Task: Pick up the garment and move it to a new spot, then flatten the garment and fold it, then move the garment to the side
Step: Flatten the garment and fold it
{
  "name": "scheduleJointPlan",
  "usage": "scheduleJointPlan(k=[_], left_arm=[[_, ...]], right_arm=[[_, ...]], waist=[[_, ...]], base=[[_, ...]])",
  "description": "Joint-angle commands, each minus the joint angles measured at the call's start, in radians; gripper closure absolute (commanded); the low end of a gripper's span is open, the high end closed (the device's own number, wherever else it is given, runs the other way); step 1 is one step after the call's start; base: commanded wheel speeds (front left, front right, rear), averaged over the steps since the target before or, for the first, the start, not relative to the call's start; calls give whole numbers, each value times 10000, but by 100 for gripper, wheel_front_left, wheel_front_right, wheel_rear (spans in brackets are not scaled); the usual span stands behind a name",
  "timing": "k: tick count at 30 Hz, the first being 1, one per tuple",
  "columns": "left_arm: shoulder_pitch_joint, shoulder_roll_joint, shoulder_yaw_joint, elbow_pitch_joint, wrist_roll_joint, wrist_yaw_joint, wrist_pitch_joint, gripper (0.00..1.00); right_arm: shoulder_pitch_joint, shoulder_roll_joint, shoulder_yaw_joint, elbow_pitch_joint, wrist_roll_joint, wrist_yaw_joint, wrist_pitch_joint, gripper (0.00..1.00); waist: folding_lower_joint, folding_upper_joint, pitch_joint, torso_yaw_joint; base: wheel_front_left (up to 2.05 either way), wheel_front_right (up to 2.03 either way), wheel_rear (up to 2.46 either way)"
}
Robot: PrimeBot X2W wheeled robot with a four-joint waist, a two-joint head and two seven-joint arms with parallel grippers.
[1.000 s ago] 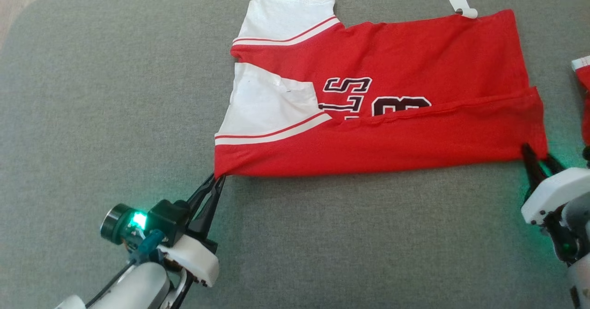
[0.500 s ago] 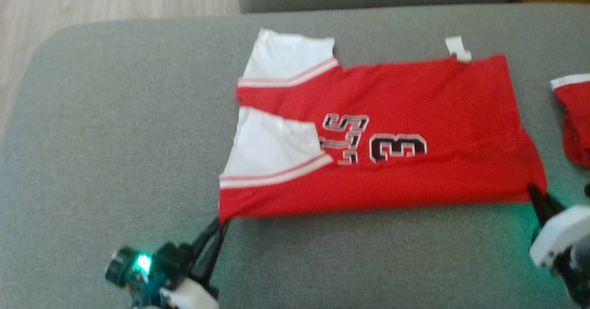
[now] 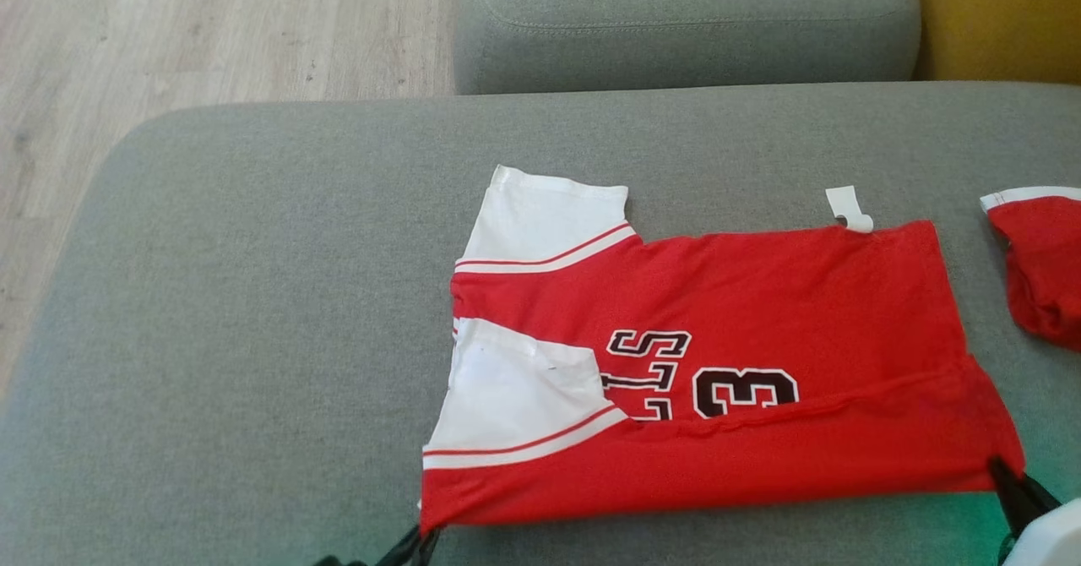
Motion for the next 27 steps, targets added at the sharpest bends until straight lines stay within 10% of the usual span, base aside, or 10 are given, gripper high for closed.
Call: scheduleJointPlan(k=[1, 2, 3, 4, 13, 21, 27], left_arm=[[-370, 284, 298, -270, 31, 3, -22, 100], [-371, 267, 257, -289, 53, 2, -4, 100], [-371, 247, 236, -295, 54, 15, 20, 34], [-405, 243, 215, -322, 86, 38, 61, 0], [-1726, 574, 1143, -1534, -382, -143, 361, 0], [-5794, 716, 2043, -1454, -1825, -2244, 2456, 0], [-8774, 310, 2053, 861, -3386, -2793, 5354, 0]], right_arm=[[-186, -308, 0, -336, -31, 67, -23, 0], [-167, -250, -91, -426, -92, 67, -24, 0], [-159, -196, -160, -524, -151, 67, -41, 0], [-156, -133, -217, -616, -184, 67, -26, 0], [-387, -49, -102, -1839, -285, 67, -142, 0], [-1054, -150, 222, -2614, -73, 67, -268, 0], [-1740, -246, 563, -2830, 35, 67, -284, 0]], waist=[[2, -1, 10, -6], [2, -1, 20, -14], [2, -1, 33, -25], [2, -1, 54, -49], [2, -1, 574, -592], [2, -1, 1648, -1295], [2, -1, 2492, -1978]], base=[[0, 0, 0], [0, 0, 0], [0, 0, 0], [0, 0, 0], [0, 0, 0], [0, 0, 0], [0, 0, 0]])
